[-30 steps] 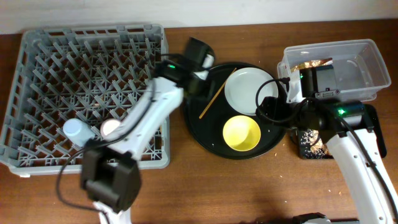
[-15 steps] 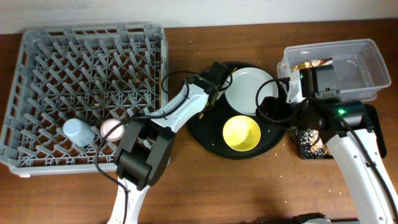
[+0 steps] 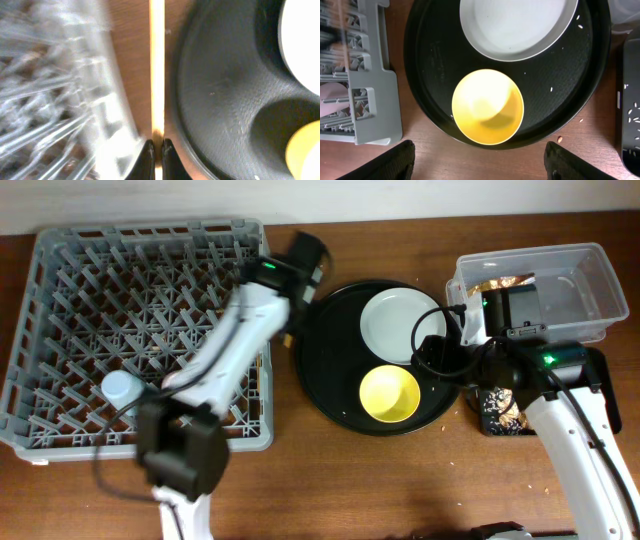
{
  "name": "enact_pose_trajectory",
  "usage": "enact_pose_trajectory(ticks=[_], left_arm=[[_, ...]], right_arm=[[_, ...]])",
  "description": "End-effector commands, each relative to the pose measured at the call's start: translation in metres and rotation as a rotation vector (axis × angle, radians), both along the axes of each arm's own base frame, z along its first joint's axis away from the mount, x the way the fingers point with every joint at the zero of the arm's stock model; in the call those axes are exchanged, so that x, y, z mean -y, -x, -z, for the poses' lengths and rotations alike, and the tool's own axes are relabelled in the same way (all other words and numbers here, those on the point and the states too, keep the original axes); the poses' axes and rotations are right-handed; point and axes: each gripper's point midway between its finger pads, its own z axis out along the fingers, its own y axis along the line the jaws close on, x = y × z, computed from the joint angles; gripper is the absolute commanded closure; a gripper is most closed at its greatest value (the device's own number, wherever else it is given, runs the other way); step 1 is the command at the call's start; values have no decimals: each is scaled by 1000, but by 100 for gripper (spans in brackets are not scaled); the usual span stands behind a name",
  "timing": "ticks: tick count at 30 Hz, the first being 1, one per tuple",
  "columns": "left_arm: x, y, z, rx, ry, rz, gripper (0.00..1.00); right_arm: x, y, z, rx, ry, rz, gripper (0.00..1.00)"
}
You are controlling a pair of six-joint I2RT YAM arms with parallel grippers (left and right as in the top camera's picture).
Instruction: Sort waste into correct bins and load items into the dishwasher rack
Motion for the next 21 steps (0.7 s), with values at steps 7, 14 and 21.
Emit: enact_pose_trajectory(ticks=[7, 14, 21], left_arm=[[-81, 6, 36, -52, 8, -298, 91], [-82, 5, 35, -27, 27, -293, 82], [25, 25, -28, 33, 302, -42, 73]], right_arm=[[0, -2, -3, 14, -1, -6, 17], [0, -2, -3, 13, -1, -6, 17], [1, -2, -3, 14, -1, -5, 17]])
